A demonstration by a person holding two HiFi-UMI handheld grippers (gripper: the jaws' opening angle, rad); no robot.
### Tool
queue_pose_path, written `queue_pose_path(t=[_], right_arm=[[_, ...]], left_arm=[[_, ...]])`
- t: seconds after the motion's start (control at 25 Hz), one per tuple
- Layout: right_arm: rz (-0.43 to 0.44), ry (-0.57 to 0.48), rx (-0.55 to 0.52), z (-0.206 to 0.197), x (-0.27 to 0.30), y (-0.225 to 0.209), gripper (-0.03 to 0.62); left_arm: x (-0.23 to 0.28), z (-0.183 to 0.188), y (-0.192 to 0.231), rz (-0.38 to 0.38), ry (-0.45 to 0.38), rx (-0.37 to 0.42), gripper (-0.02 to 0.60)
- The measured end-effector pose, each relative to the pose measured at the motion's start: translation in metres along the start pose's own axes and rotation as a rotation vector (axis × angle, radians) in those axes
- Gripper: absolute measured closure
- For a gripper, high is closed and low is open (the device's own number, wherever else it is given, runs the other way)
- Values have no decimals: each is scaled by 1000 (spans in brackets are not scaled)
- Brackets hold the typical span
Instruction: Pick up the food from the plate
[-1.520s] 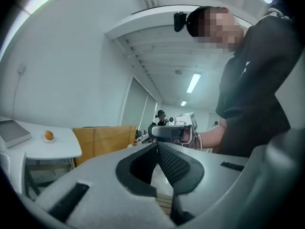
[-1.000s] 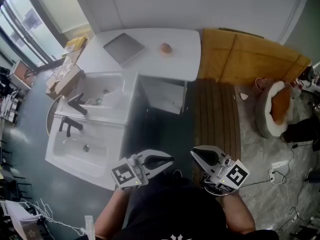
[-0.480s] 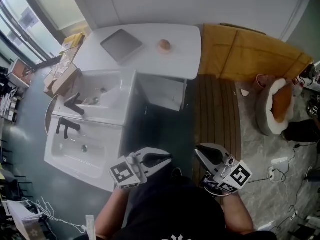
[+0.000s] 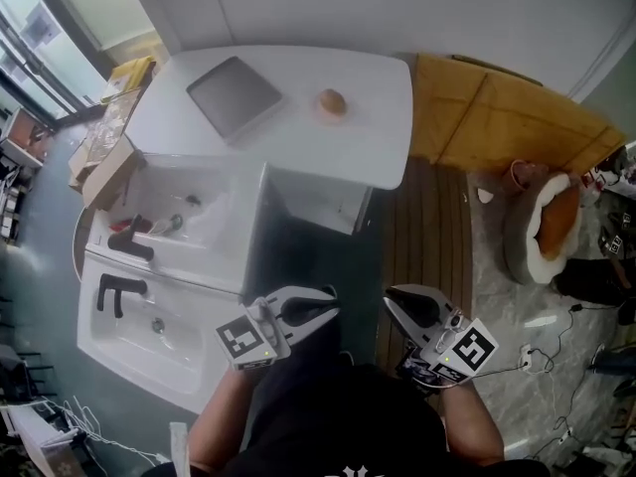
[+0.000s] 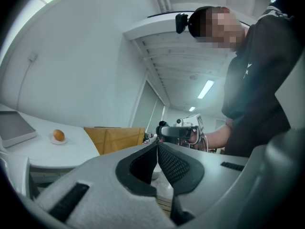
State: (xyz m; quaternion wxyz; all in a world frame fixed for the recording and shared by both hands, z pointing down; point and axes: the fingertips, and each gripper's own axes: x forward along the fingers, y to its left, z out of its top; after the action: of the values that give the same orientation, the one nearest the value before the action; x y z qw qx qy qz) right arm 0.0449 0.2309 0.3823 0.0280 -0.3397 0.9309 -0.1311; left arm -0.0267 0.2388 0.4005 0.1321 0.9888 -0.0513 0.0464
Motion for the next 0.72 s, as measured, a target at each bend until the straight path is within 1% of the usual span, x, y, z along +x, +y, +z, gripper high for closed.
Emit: queue_pose_path(t=[0.16, 0.32, 0.52, 0.72], right_arm=[[-23, 19, 0, 17, 53, -53, 591], [-34, 20, -17, 36, 101, -89, 589], [-19, 29, -27, 52, 134, -125, 583], [5, 36, -29, 61, 158, -168, 571]], left_arm=[[3, 20, 72, -21, -32, -36, 575], [6, 35, 128, -60, -28, -35, 575], [16, 49, 179, -75, -22, -24, 575], [31, 57, 229, -54, 1, -58, 575]])
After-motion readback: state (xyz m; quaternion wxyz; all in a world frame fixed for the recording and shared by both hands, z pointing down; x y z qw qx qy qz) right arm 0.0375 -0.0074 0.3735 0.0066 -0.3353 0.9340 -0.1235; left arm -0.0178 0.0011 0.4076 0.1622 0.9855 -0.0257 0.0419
